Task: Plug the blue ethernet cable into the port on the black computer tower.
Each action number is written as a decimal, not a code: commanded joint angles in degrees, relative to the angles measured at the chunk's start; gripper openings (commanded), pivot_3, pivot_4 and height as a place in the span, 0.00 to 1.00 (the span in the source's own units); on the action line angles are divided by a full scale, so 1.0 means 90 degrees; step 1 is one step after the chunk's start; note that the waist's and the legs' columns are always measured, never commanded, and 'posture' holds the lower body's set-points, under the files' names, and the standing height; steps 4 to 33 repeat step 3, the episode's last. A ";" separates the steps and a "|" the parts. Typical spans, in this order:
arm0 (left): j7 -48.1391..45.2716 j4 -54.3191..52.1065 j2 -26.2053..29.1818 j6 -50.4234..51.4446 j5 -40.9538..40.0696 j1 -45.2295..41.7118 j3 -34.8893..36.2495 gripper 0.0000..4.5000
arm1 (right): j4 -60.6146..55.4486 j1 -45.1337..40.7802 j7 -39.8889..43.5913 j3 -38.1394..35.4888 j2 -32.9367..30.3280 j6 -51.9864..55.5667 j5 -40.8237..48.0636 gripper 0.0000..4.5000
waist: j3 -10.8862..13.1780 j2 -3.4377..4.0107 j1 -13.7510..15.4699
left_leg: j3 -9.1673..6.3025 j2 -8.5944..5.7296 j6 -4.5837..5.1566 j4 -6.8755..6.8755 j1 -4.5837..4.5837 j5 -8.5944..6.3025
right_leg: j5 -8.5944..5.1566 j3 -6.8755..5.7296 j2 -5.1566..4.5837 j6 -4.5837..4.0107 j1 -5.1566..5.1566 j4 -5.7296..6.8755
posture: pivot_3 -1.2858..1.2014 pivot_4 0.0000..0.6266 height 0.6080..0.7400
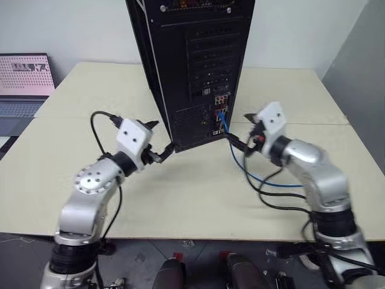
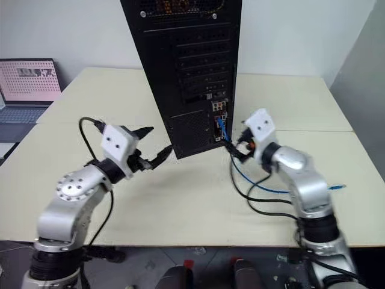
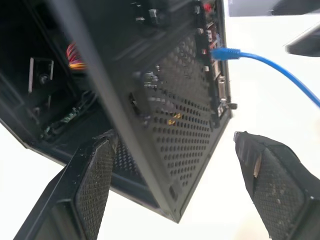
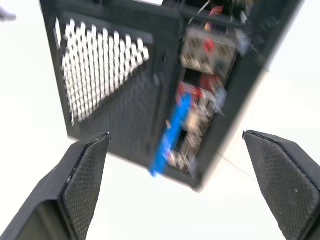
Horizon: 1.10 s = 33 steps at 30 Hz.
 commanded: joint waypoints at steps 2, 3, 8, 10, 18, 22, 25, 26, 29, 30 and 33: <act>-0.0577 0.0048 0.0440 0.0015 -0.0470 0.0027 0.0450 0.88 | 0.0025 -0.0056 0.0865 -0.0724 -0.0488 -0.0429 0.0741 0.98 | 0.0000 0.0000 -0.0010 | 0.0010 0.0001 0.0000 0.0000 0.0003 0.0000 | 0.0000 0.0006 0.0004 0.0000 0.0000 0.0000 | 0.52 0.24 1.00; -0.0661 0.0080 0.0492 0.0014 -0.0531 0.0038 0.0466 0.88 | 0.0031 -0.0053 0.0964 -0.0744 -0.0539 -0.0454 0.0823 0.98 | 0.0000 0.0000 -0.0010 | 0.0012 0.0000 0.0000 0.0000 0.0004 0.0000 | 0.0000 0.0008 0.0008 0.0000 0.0000 0.0000 | 0.52 0.24 1.00; -0.0661 0.0080 0.0492 0.0014 -0.0531 0.0038 0.0466 0.88 | 0.0031 -0.0053 0.0964 -0.0744 -0.0539 -0.0454 0.0823 0.98 | 0.0000 0.0000 -0.0010 | 0.0012 0.0000 0.0000 0.0000 0.0004 0.0000 | 0.0000 0.0008 0.0008 0.0000 0.0000 0.0000 | 0.52 0.24 1.00; -0.0661 0.0080 0.0492 0.0014 -0.0531 0.0038 0.0466 0.88 | 0.0031 -0.0053 0.0964 -0.0744 -0.0539 -0.0454 0.0823 0.98 | 0.0000 0.0000 -0.0010 | 0.0012 0.0000 0.0000 0.0000 0.0004 0.0000 | 0.0000 0.0008 0.0008 0.0000 0.0000 0.0000 | 0.52 0.24 1.00; -0.0661 0.0080 0.0492 0.0014 -0.0531 0.0038 0.0466 0.88 | 0.0031 -0.0053 0.0964 -0.0744 -0.0539 -0.0454 0.0823 0.98 | 0.0000 0.0000 -0.0010 | 0.0012 0.0000 0.0000 0.0000 0.0004 0.0000 | 0.0000 0.0008 0.0008 0.0000 0.0000 0.0000 | 0.52 0.24 1.00; -0.0661 0.0080 0.0492 0.0014 -0.0531 0.0038 0.0466 0.88 | 0.0031 -0.0053 0.0964 -0.0744 -0.0539 -0.0454 0.0823 0.98 | 0.0000 0.0000 -0.0010 | 0.0012 0.0000 0.0000 0.0000 0.0004 0.0000 | 0.0000 0.0008 0.0008 0.0000 0.0000 0.0000 | 0.52 0.24 1.00; -0.0661 0.0080 0.0492 0.0014 -0.0531 0.0038 0.0466 0.88 | 0.0031 -0.0053 0.0964 -0.0744 -0.0539 -0.0454 0.0823 0.98 | 0.0000 0.0000 -0.0010 | 0.0012 0.0000 0.0000 0.0000 0.0004 0.0000 | 0.0000 0.0008 0.0008 0.0000 0.0000 0.0000 | 0.52 0.24 1.00; -0.0661 0.0080 0.0492 0.0014 -0.0531 0.0038 0.0466 0.88 | 0.0031 -0.0053 0.0964 -0.0744 -0.0539 -0.0454 0.0823 0.98 | 0.0000 0.0000 -0.0010 | 0.0012 0.0000 0.0000 0.0000 0.0004 0.0000 | 0.0000 0.0008 0.0008 0.0000 0.0000 0.0000 | 0.52 0.24 1.00; -0.0661 0.0080 0.0492 0.0014 -0.0531 0.0038 0.0466 0.88 | 0.0031 -0.0053 0.0964 -0.0744 -0.0539 -0.0454 0.0823 0.98 | 0.0000 0.0000 -0.0010 | 0.0012 0.0000 0.0000 0.0000 0.0004 0.0000 | 0.0000 0.0008 0.0008 0.0000 0.0000 0.0000 | 0.52 0.24 1.00; -0.0661 0.0080 0.0492 0.0014 -0.0531 0.0038 0.0466 0.88 | 0.0031 -0.0053 0.0964 -0.0744 -0.0539 -0.0454 0.0823 0.98 | 0.0000 0.0000 -0.0010 | 0.0012 0.0000 0.0000 0.0000 0.0004 0.0000 | 0.0000 0.0008 0.0008 0.0000 0.0000 0.0000 | 0.52 0.24 1.00; -0.0661 0.0080 0.0492 0.0014 -0.0531 0.0038 0.0466 0.88 | 0.0031 -0.0053 0.0964 -0.0744 -0.0539 -0.0454 0.0823 0.98 | 0.0000 0.0000 -0.0010 | 0.0012 0.0000 0.0000 0.0000 0.0004 0.0000 | 0.0000 0.0008 0.0008 0.0000 0.0000 0.0000 | 0.52 0.24 1.00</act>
